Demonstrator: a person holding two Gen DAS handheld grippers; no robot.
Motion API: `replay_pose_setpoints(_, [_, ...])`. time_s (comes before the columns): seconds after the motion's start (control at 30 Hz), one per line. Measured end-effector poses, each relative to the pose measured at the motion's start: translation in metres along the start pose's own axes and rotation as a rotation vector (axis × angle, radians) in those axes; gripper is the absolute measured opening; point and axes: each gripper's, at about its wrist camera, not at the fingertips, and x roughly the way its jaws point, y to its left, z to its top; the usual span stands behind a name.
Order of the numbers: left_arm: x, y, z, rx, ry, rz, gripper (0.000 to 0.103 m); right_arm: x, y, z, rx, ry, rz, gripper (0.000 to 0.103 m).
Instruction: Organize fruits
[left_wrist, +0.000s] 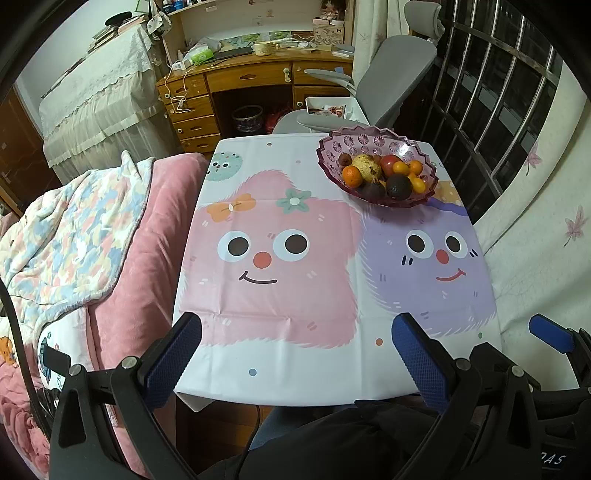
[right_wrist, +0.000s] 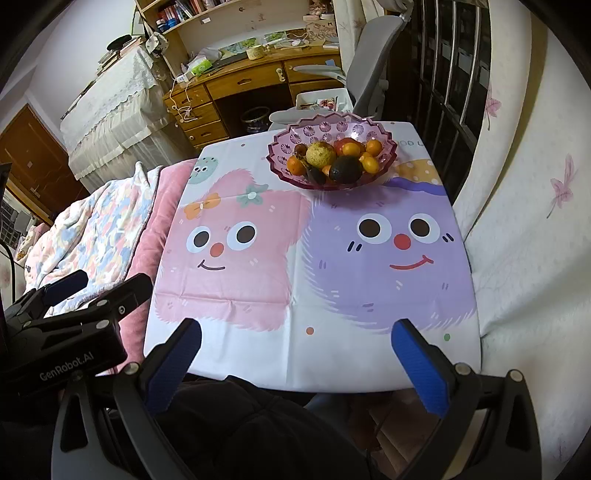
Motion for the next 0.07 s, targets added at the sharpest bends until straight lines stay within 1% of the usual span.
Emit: replay_pose_setpoints(0.07, [0.0002,-0.0017,-0.0002,-0.001,0.0,0.001,0.102,0.0001,-0.0001,0.0003,0.0,0.0,0.0,0.103])
